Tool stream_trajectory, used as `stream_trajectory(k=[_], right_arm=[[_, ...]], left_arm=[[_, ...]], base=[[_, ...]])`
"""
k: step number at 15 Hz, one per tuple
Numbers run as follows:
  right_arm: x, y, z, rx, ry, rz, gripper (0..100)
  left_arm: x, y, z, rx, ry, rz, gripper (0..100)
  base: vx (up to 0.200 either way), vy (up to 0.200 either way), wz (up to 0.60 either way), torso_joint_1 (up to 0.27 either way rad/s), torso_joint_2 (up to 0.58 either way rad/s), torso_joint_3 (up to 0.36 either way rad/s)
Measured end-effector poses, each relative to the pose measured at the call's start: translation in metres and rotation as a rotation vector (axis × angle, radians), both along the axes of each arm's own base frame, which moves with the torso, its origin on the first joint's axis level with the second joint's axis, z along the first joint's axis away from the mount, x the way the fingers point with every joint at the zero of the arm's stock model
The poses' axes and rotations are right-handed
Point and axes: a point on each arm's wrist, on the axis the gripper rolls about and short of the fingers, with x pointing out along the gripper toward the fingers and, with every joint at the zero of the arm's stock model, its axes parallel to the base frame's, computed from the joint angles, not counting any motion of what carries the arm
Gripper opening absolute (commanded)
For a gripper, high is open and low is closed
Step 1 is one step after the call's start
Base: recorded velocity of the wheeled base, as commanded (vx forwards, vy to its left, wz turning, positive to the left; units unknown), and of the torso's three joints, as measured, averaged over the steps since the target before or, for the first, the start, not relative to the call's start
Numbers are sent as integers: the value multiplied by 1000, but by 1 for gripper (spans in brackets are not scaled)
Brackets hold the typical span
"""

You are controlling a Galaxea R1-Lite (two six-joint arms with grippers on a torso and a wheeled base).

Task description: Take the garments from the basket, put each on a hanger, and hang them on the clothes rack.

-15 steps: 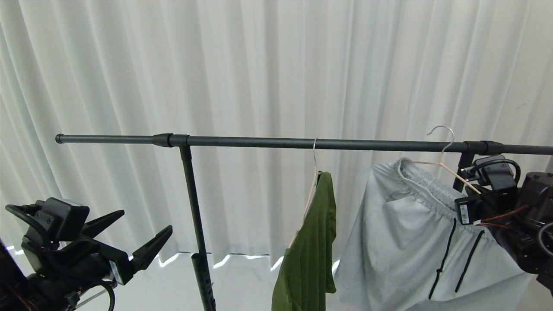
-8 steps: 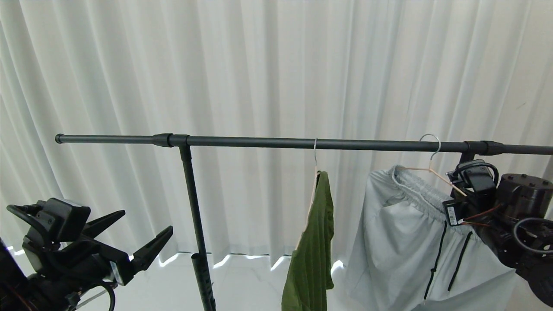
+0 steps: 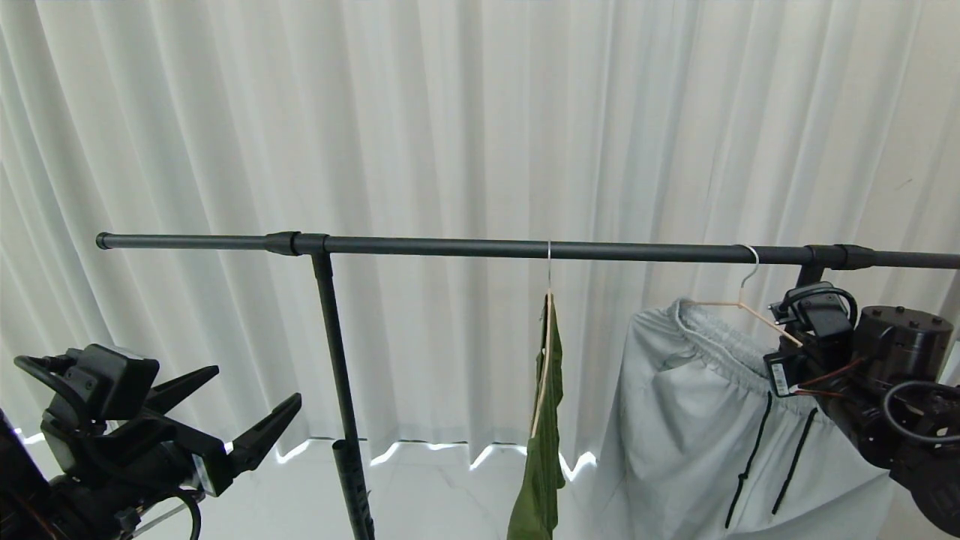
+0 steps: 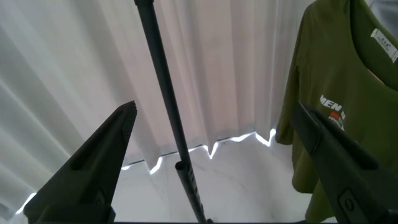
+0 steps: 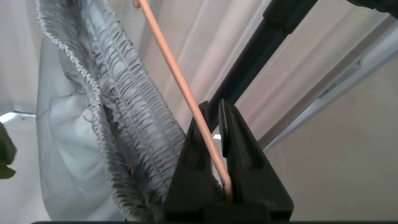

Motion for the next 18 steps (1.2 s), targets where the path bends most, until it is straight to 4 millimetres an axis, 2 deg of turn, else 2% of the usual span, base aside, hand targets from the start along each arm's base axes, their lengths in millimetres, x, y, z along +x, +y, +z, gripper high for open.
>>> stream_trajectory(k=[6, 11, 13, 15, 18], right_arm=[[-6, 2, 4, 92, -29, -1, 100], [-58, 0, 28, 148, -111, 53, 100], [-84, -7, 33, 189, -144, 58, 100], [-112, -18, 29, 224, -152, 46, 100], [-139, -32, 21, 297, -139, -7, 100]], left_arm=[[-1, 0, 2, -1, -10, 2, 100], [-13, 1, 8, -4, -24, 18, 100], [-28, 1, 11, -11, -10, 37, 100], [-51, 3, 12, -14, 13, 65, 100], [-95, 6, 9, -11, 105, 150, 100]], base=[[0, 0, 0, 0, 0, 0], [0, 0, 0, 0, 0, 0], [0, 0, 0, 0, 0, 0], [0, 0, 0, 0, 0, 0], [0, 0, 0, 0, 0, 0]])
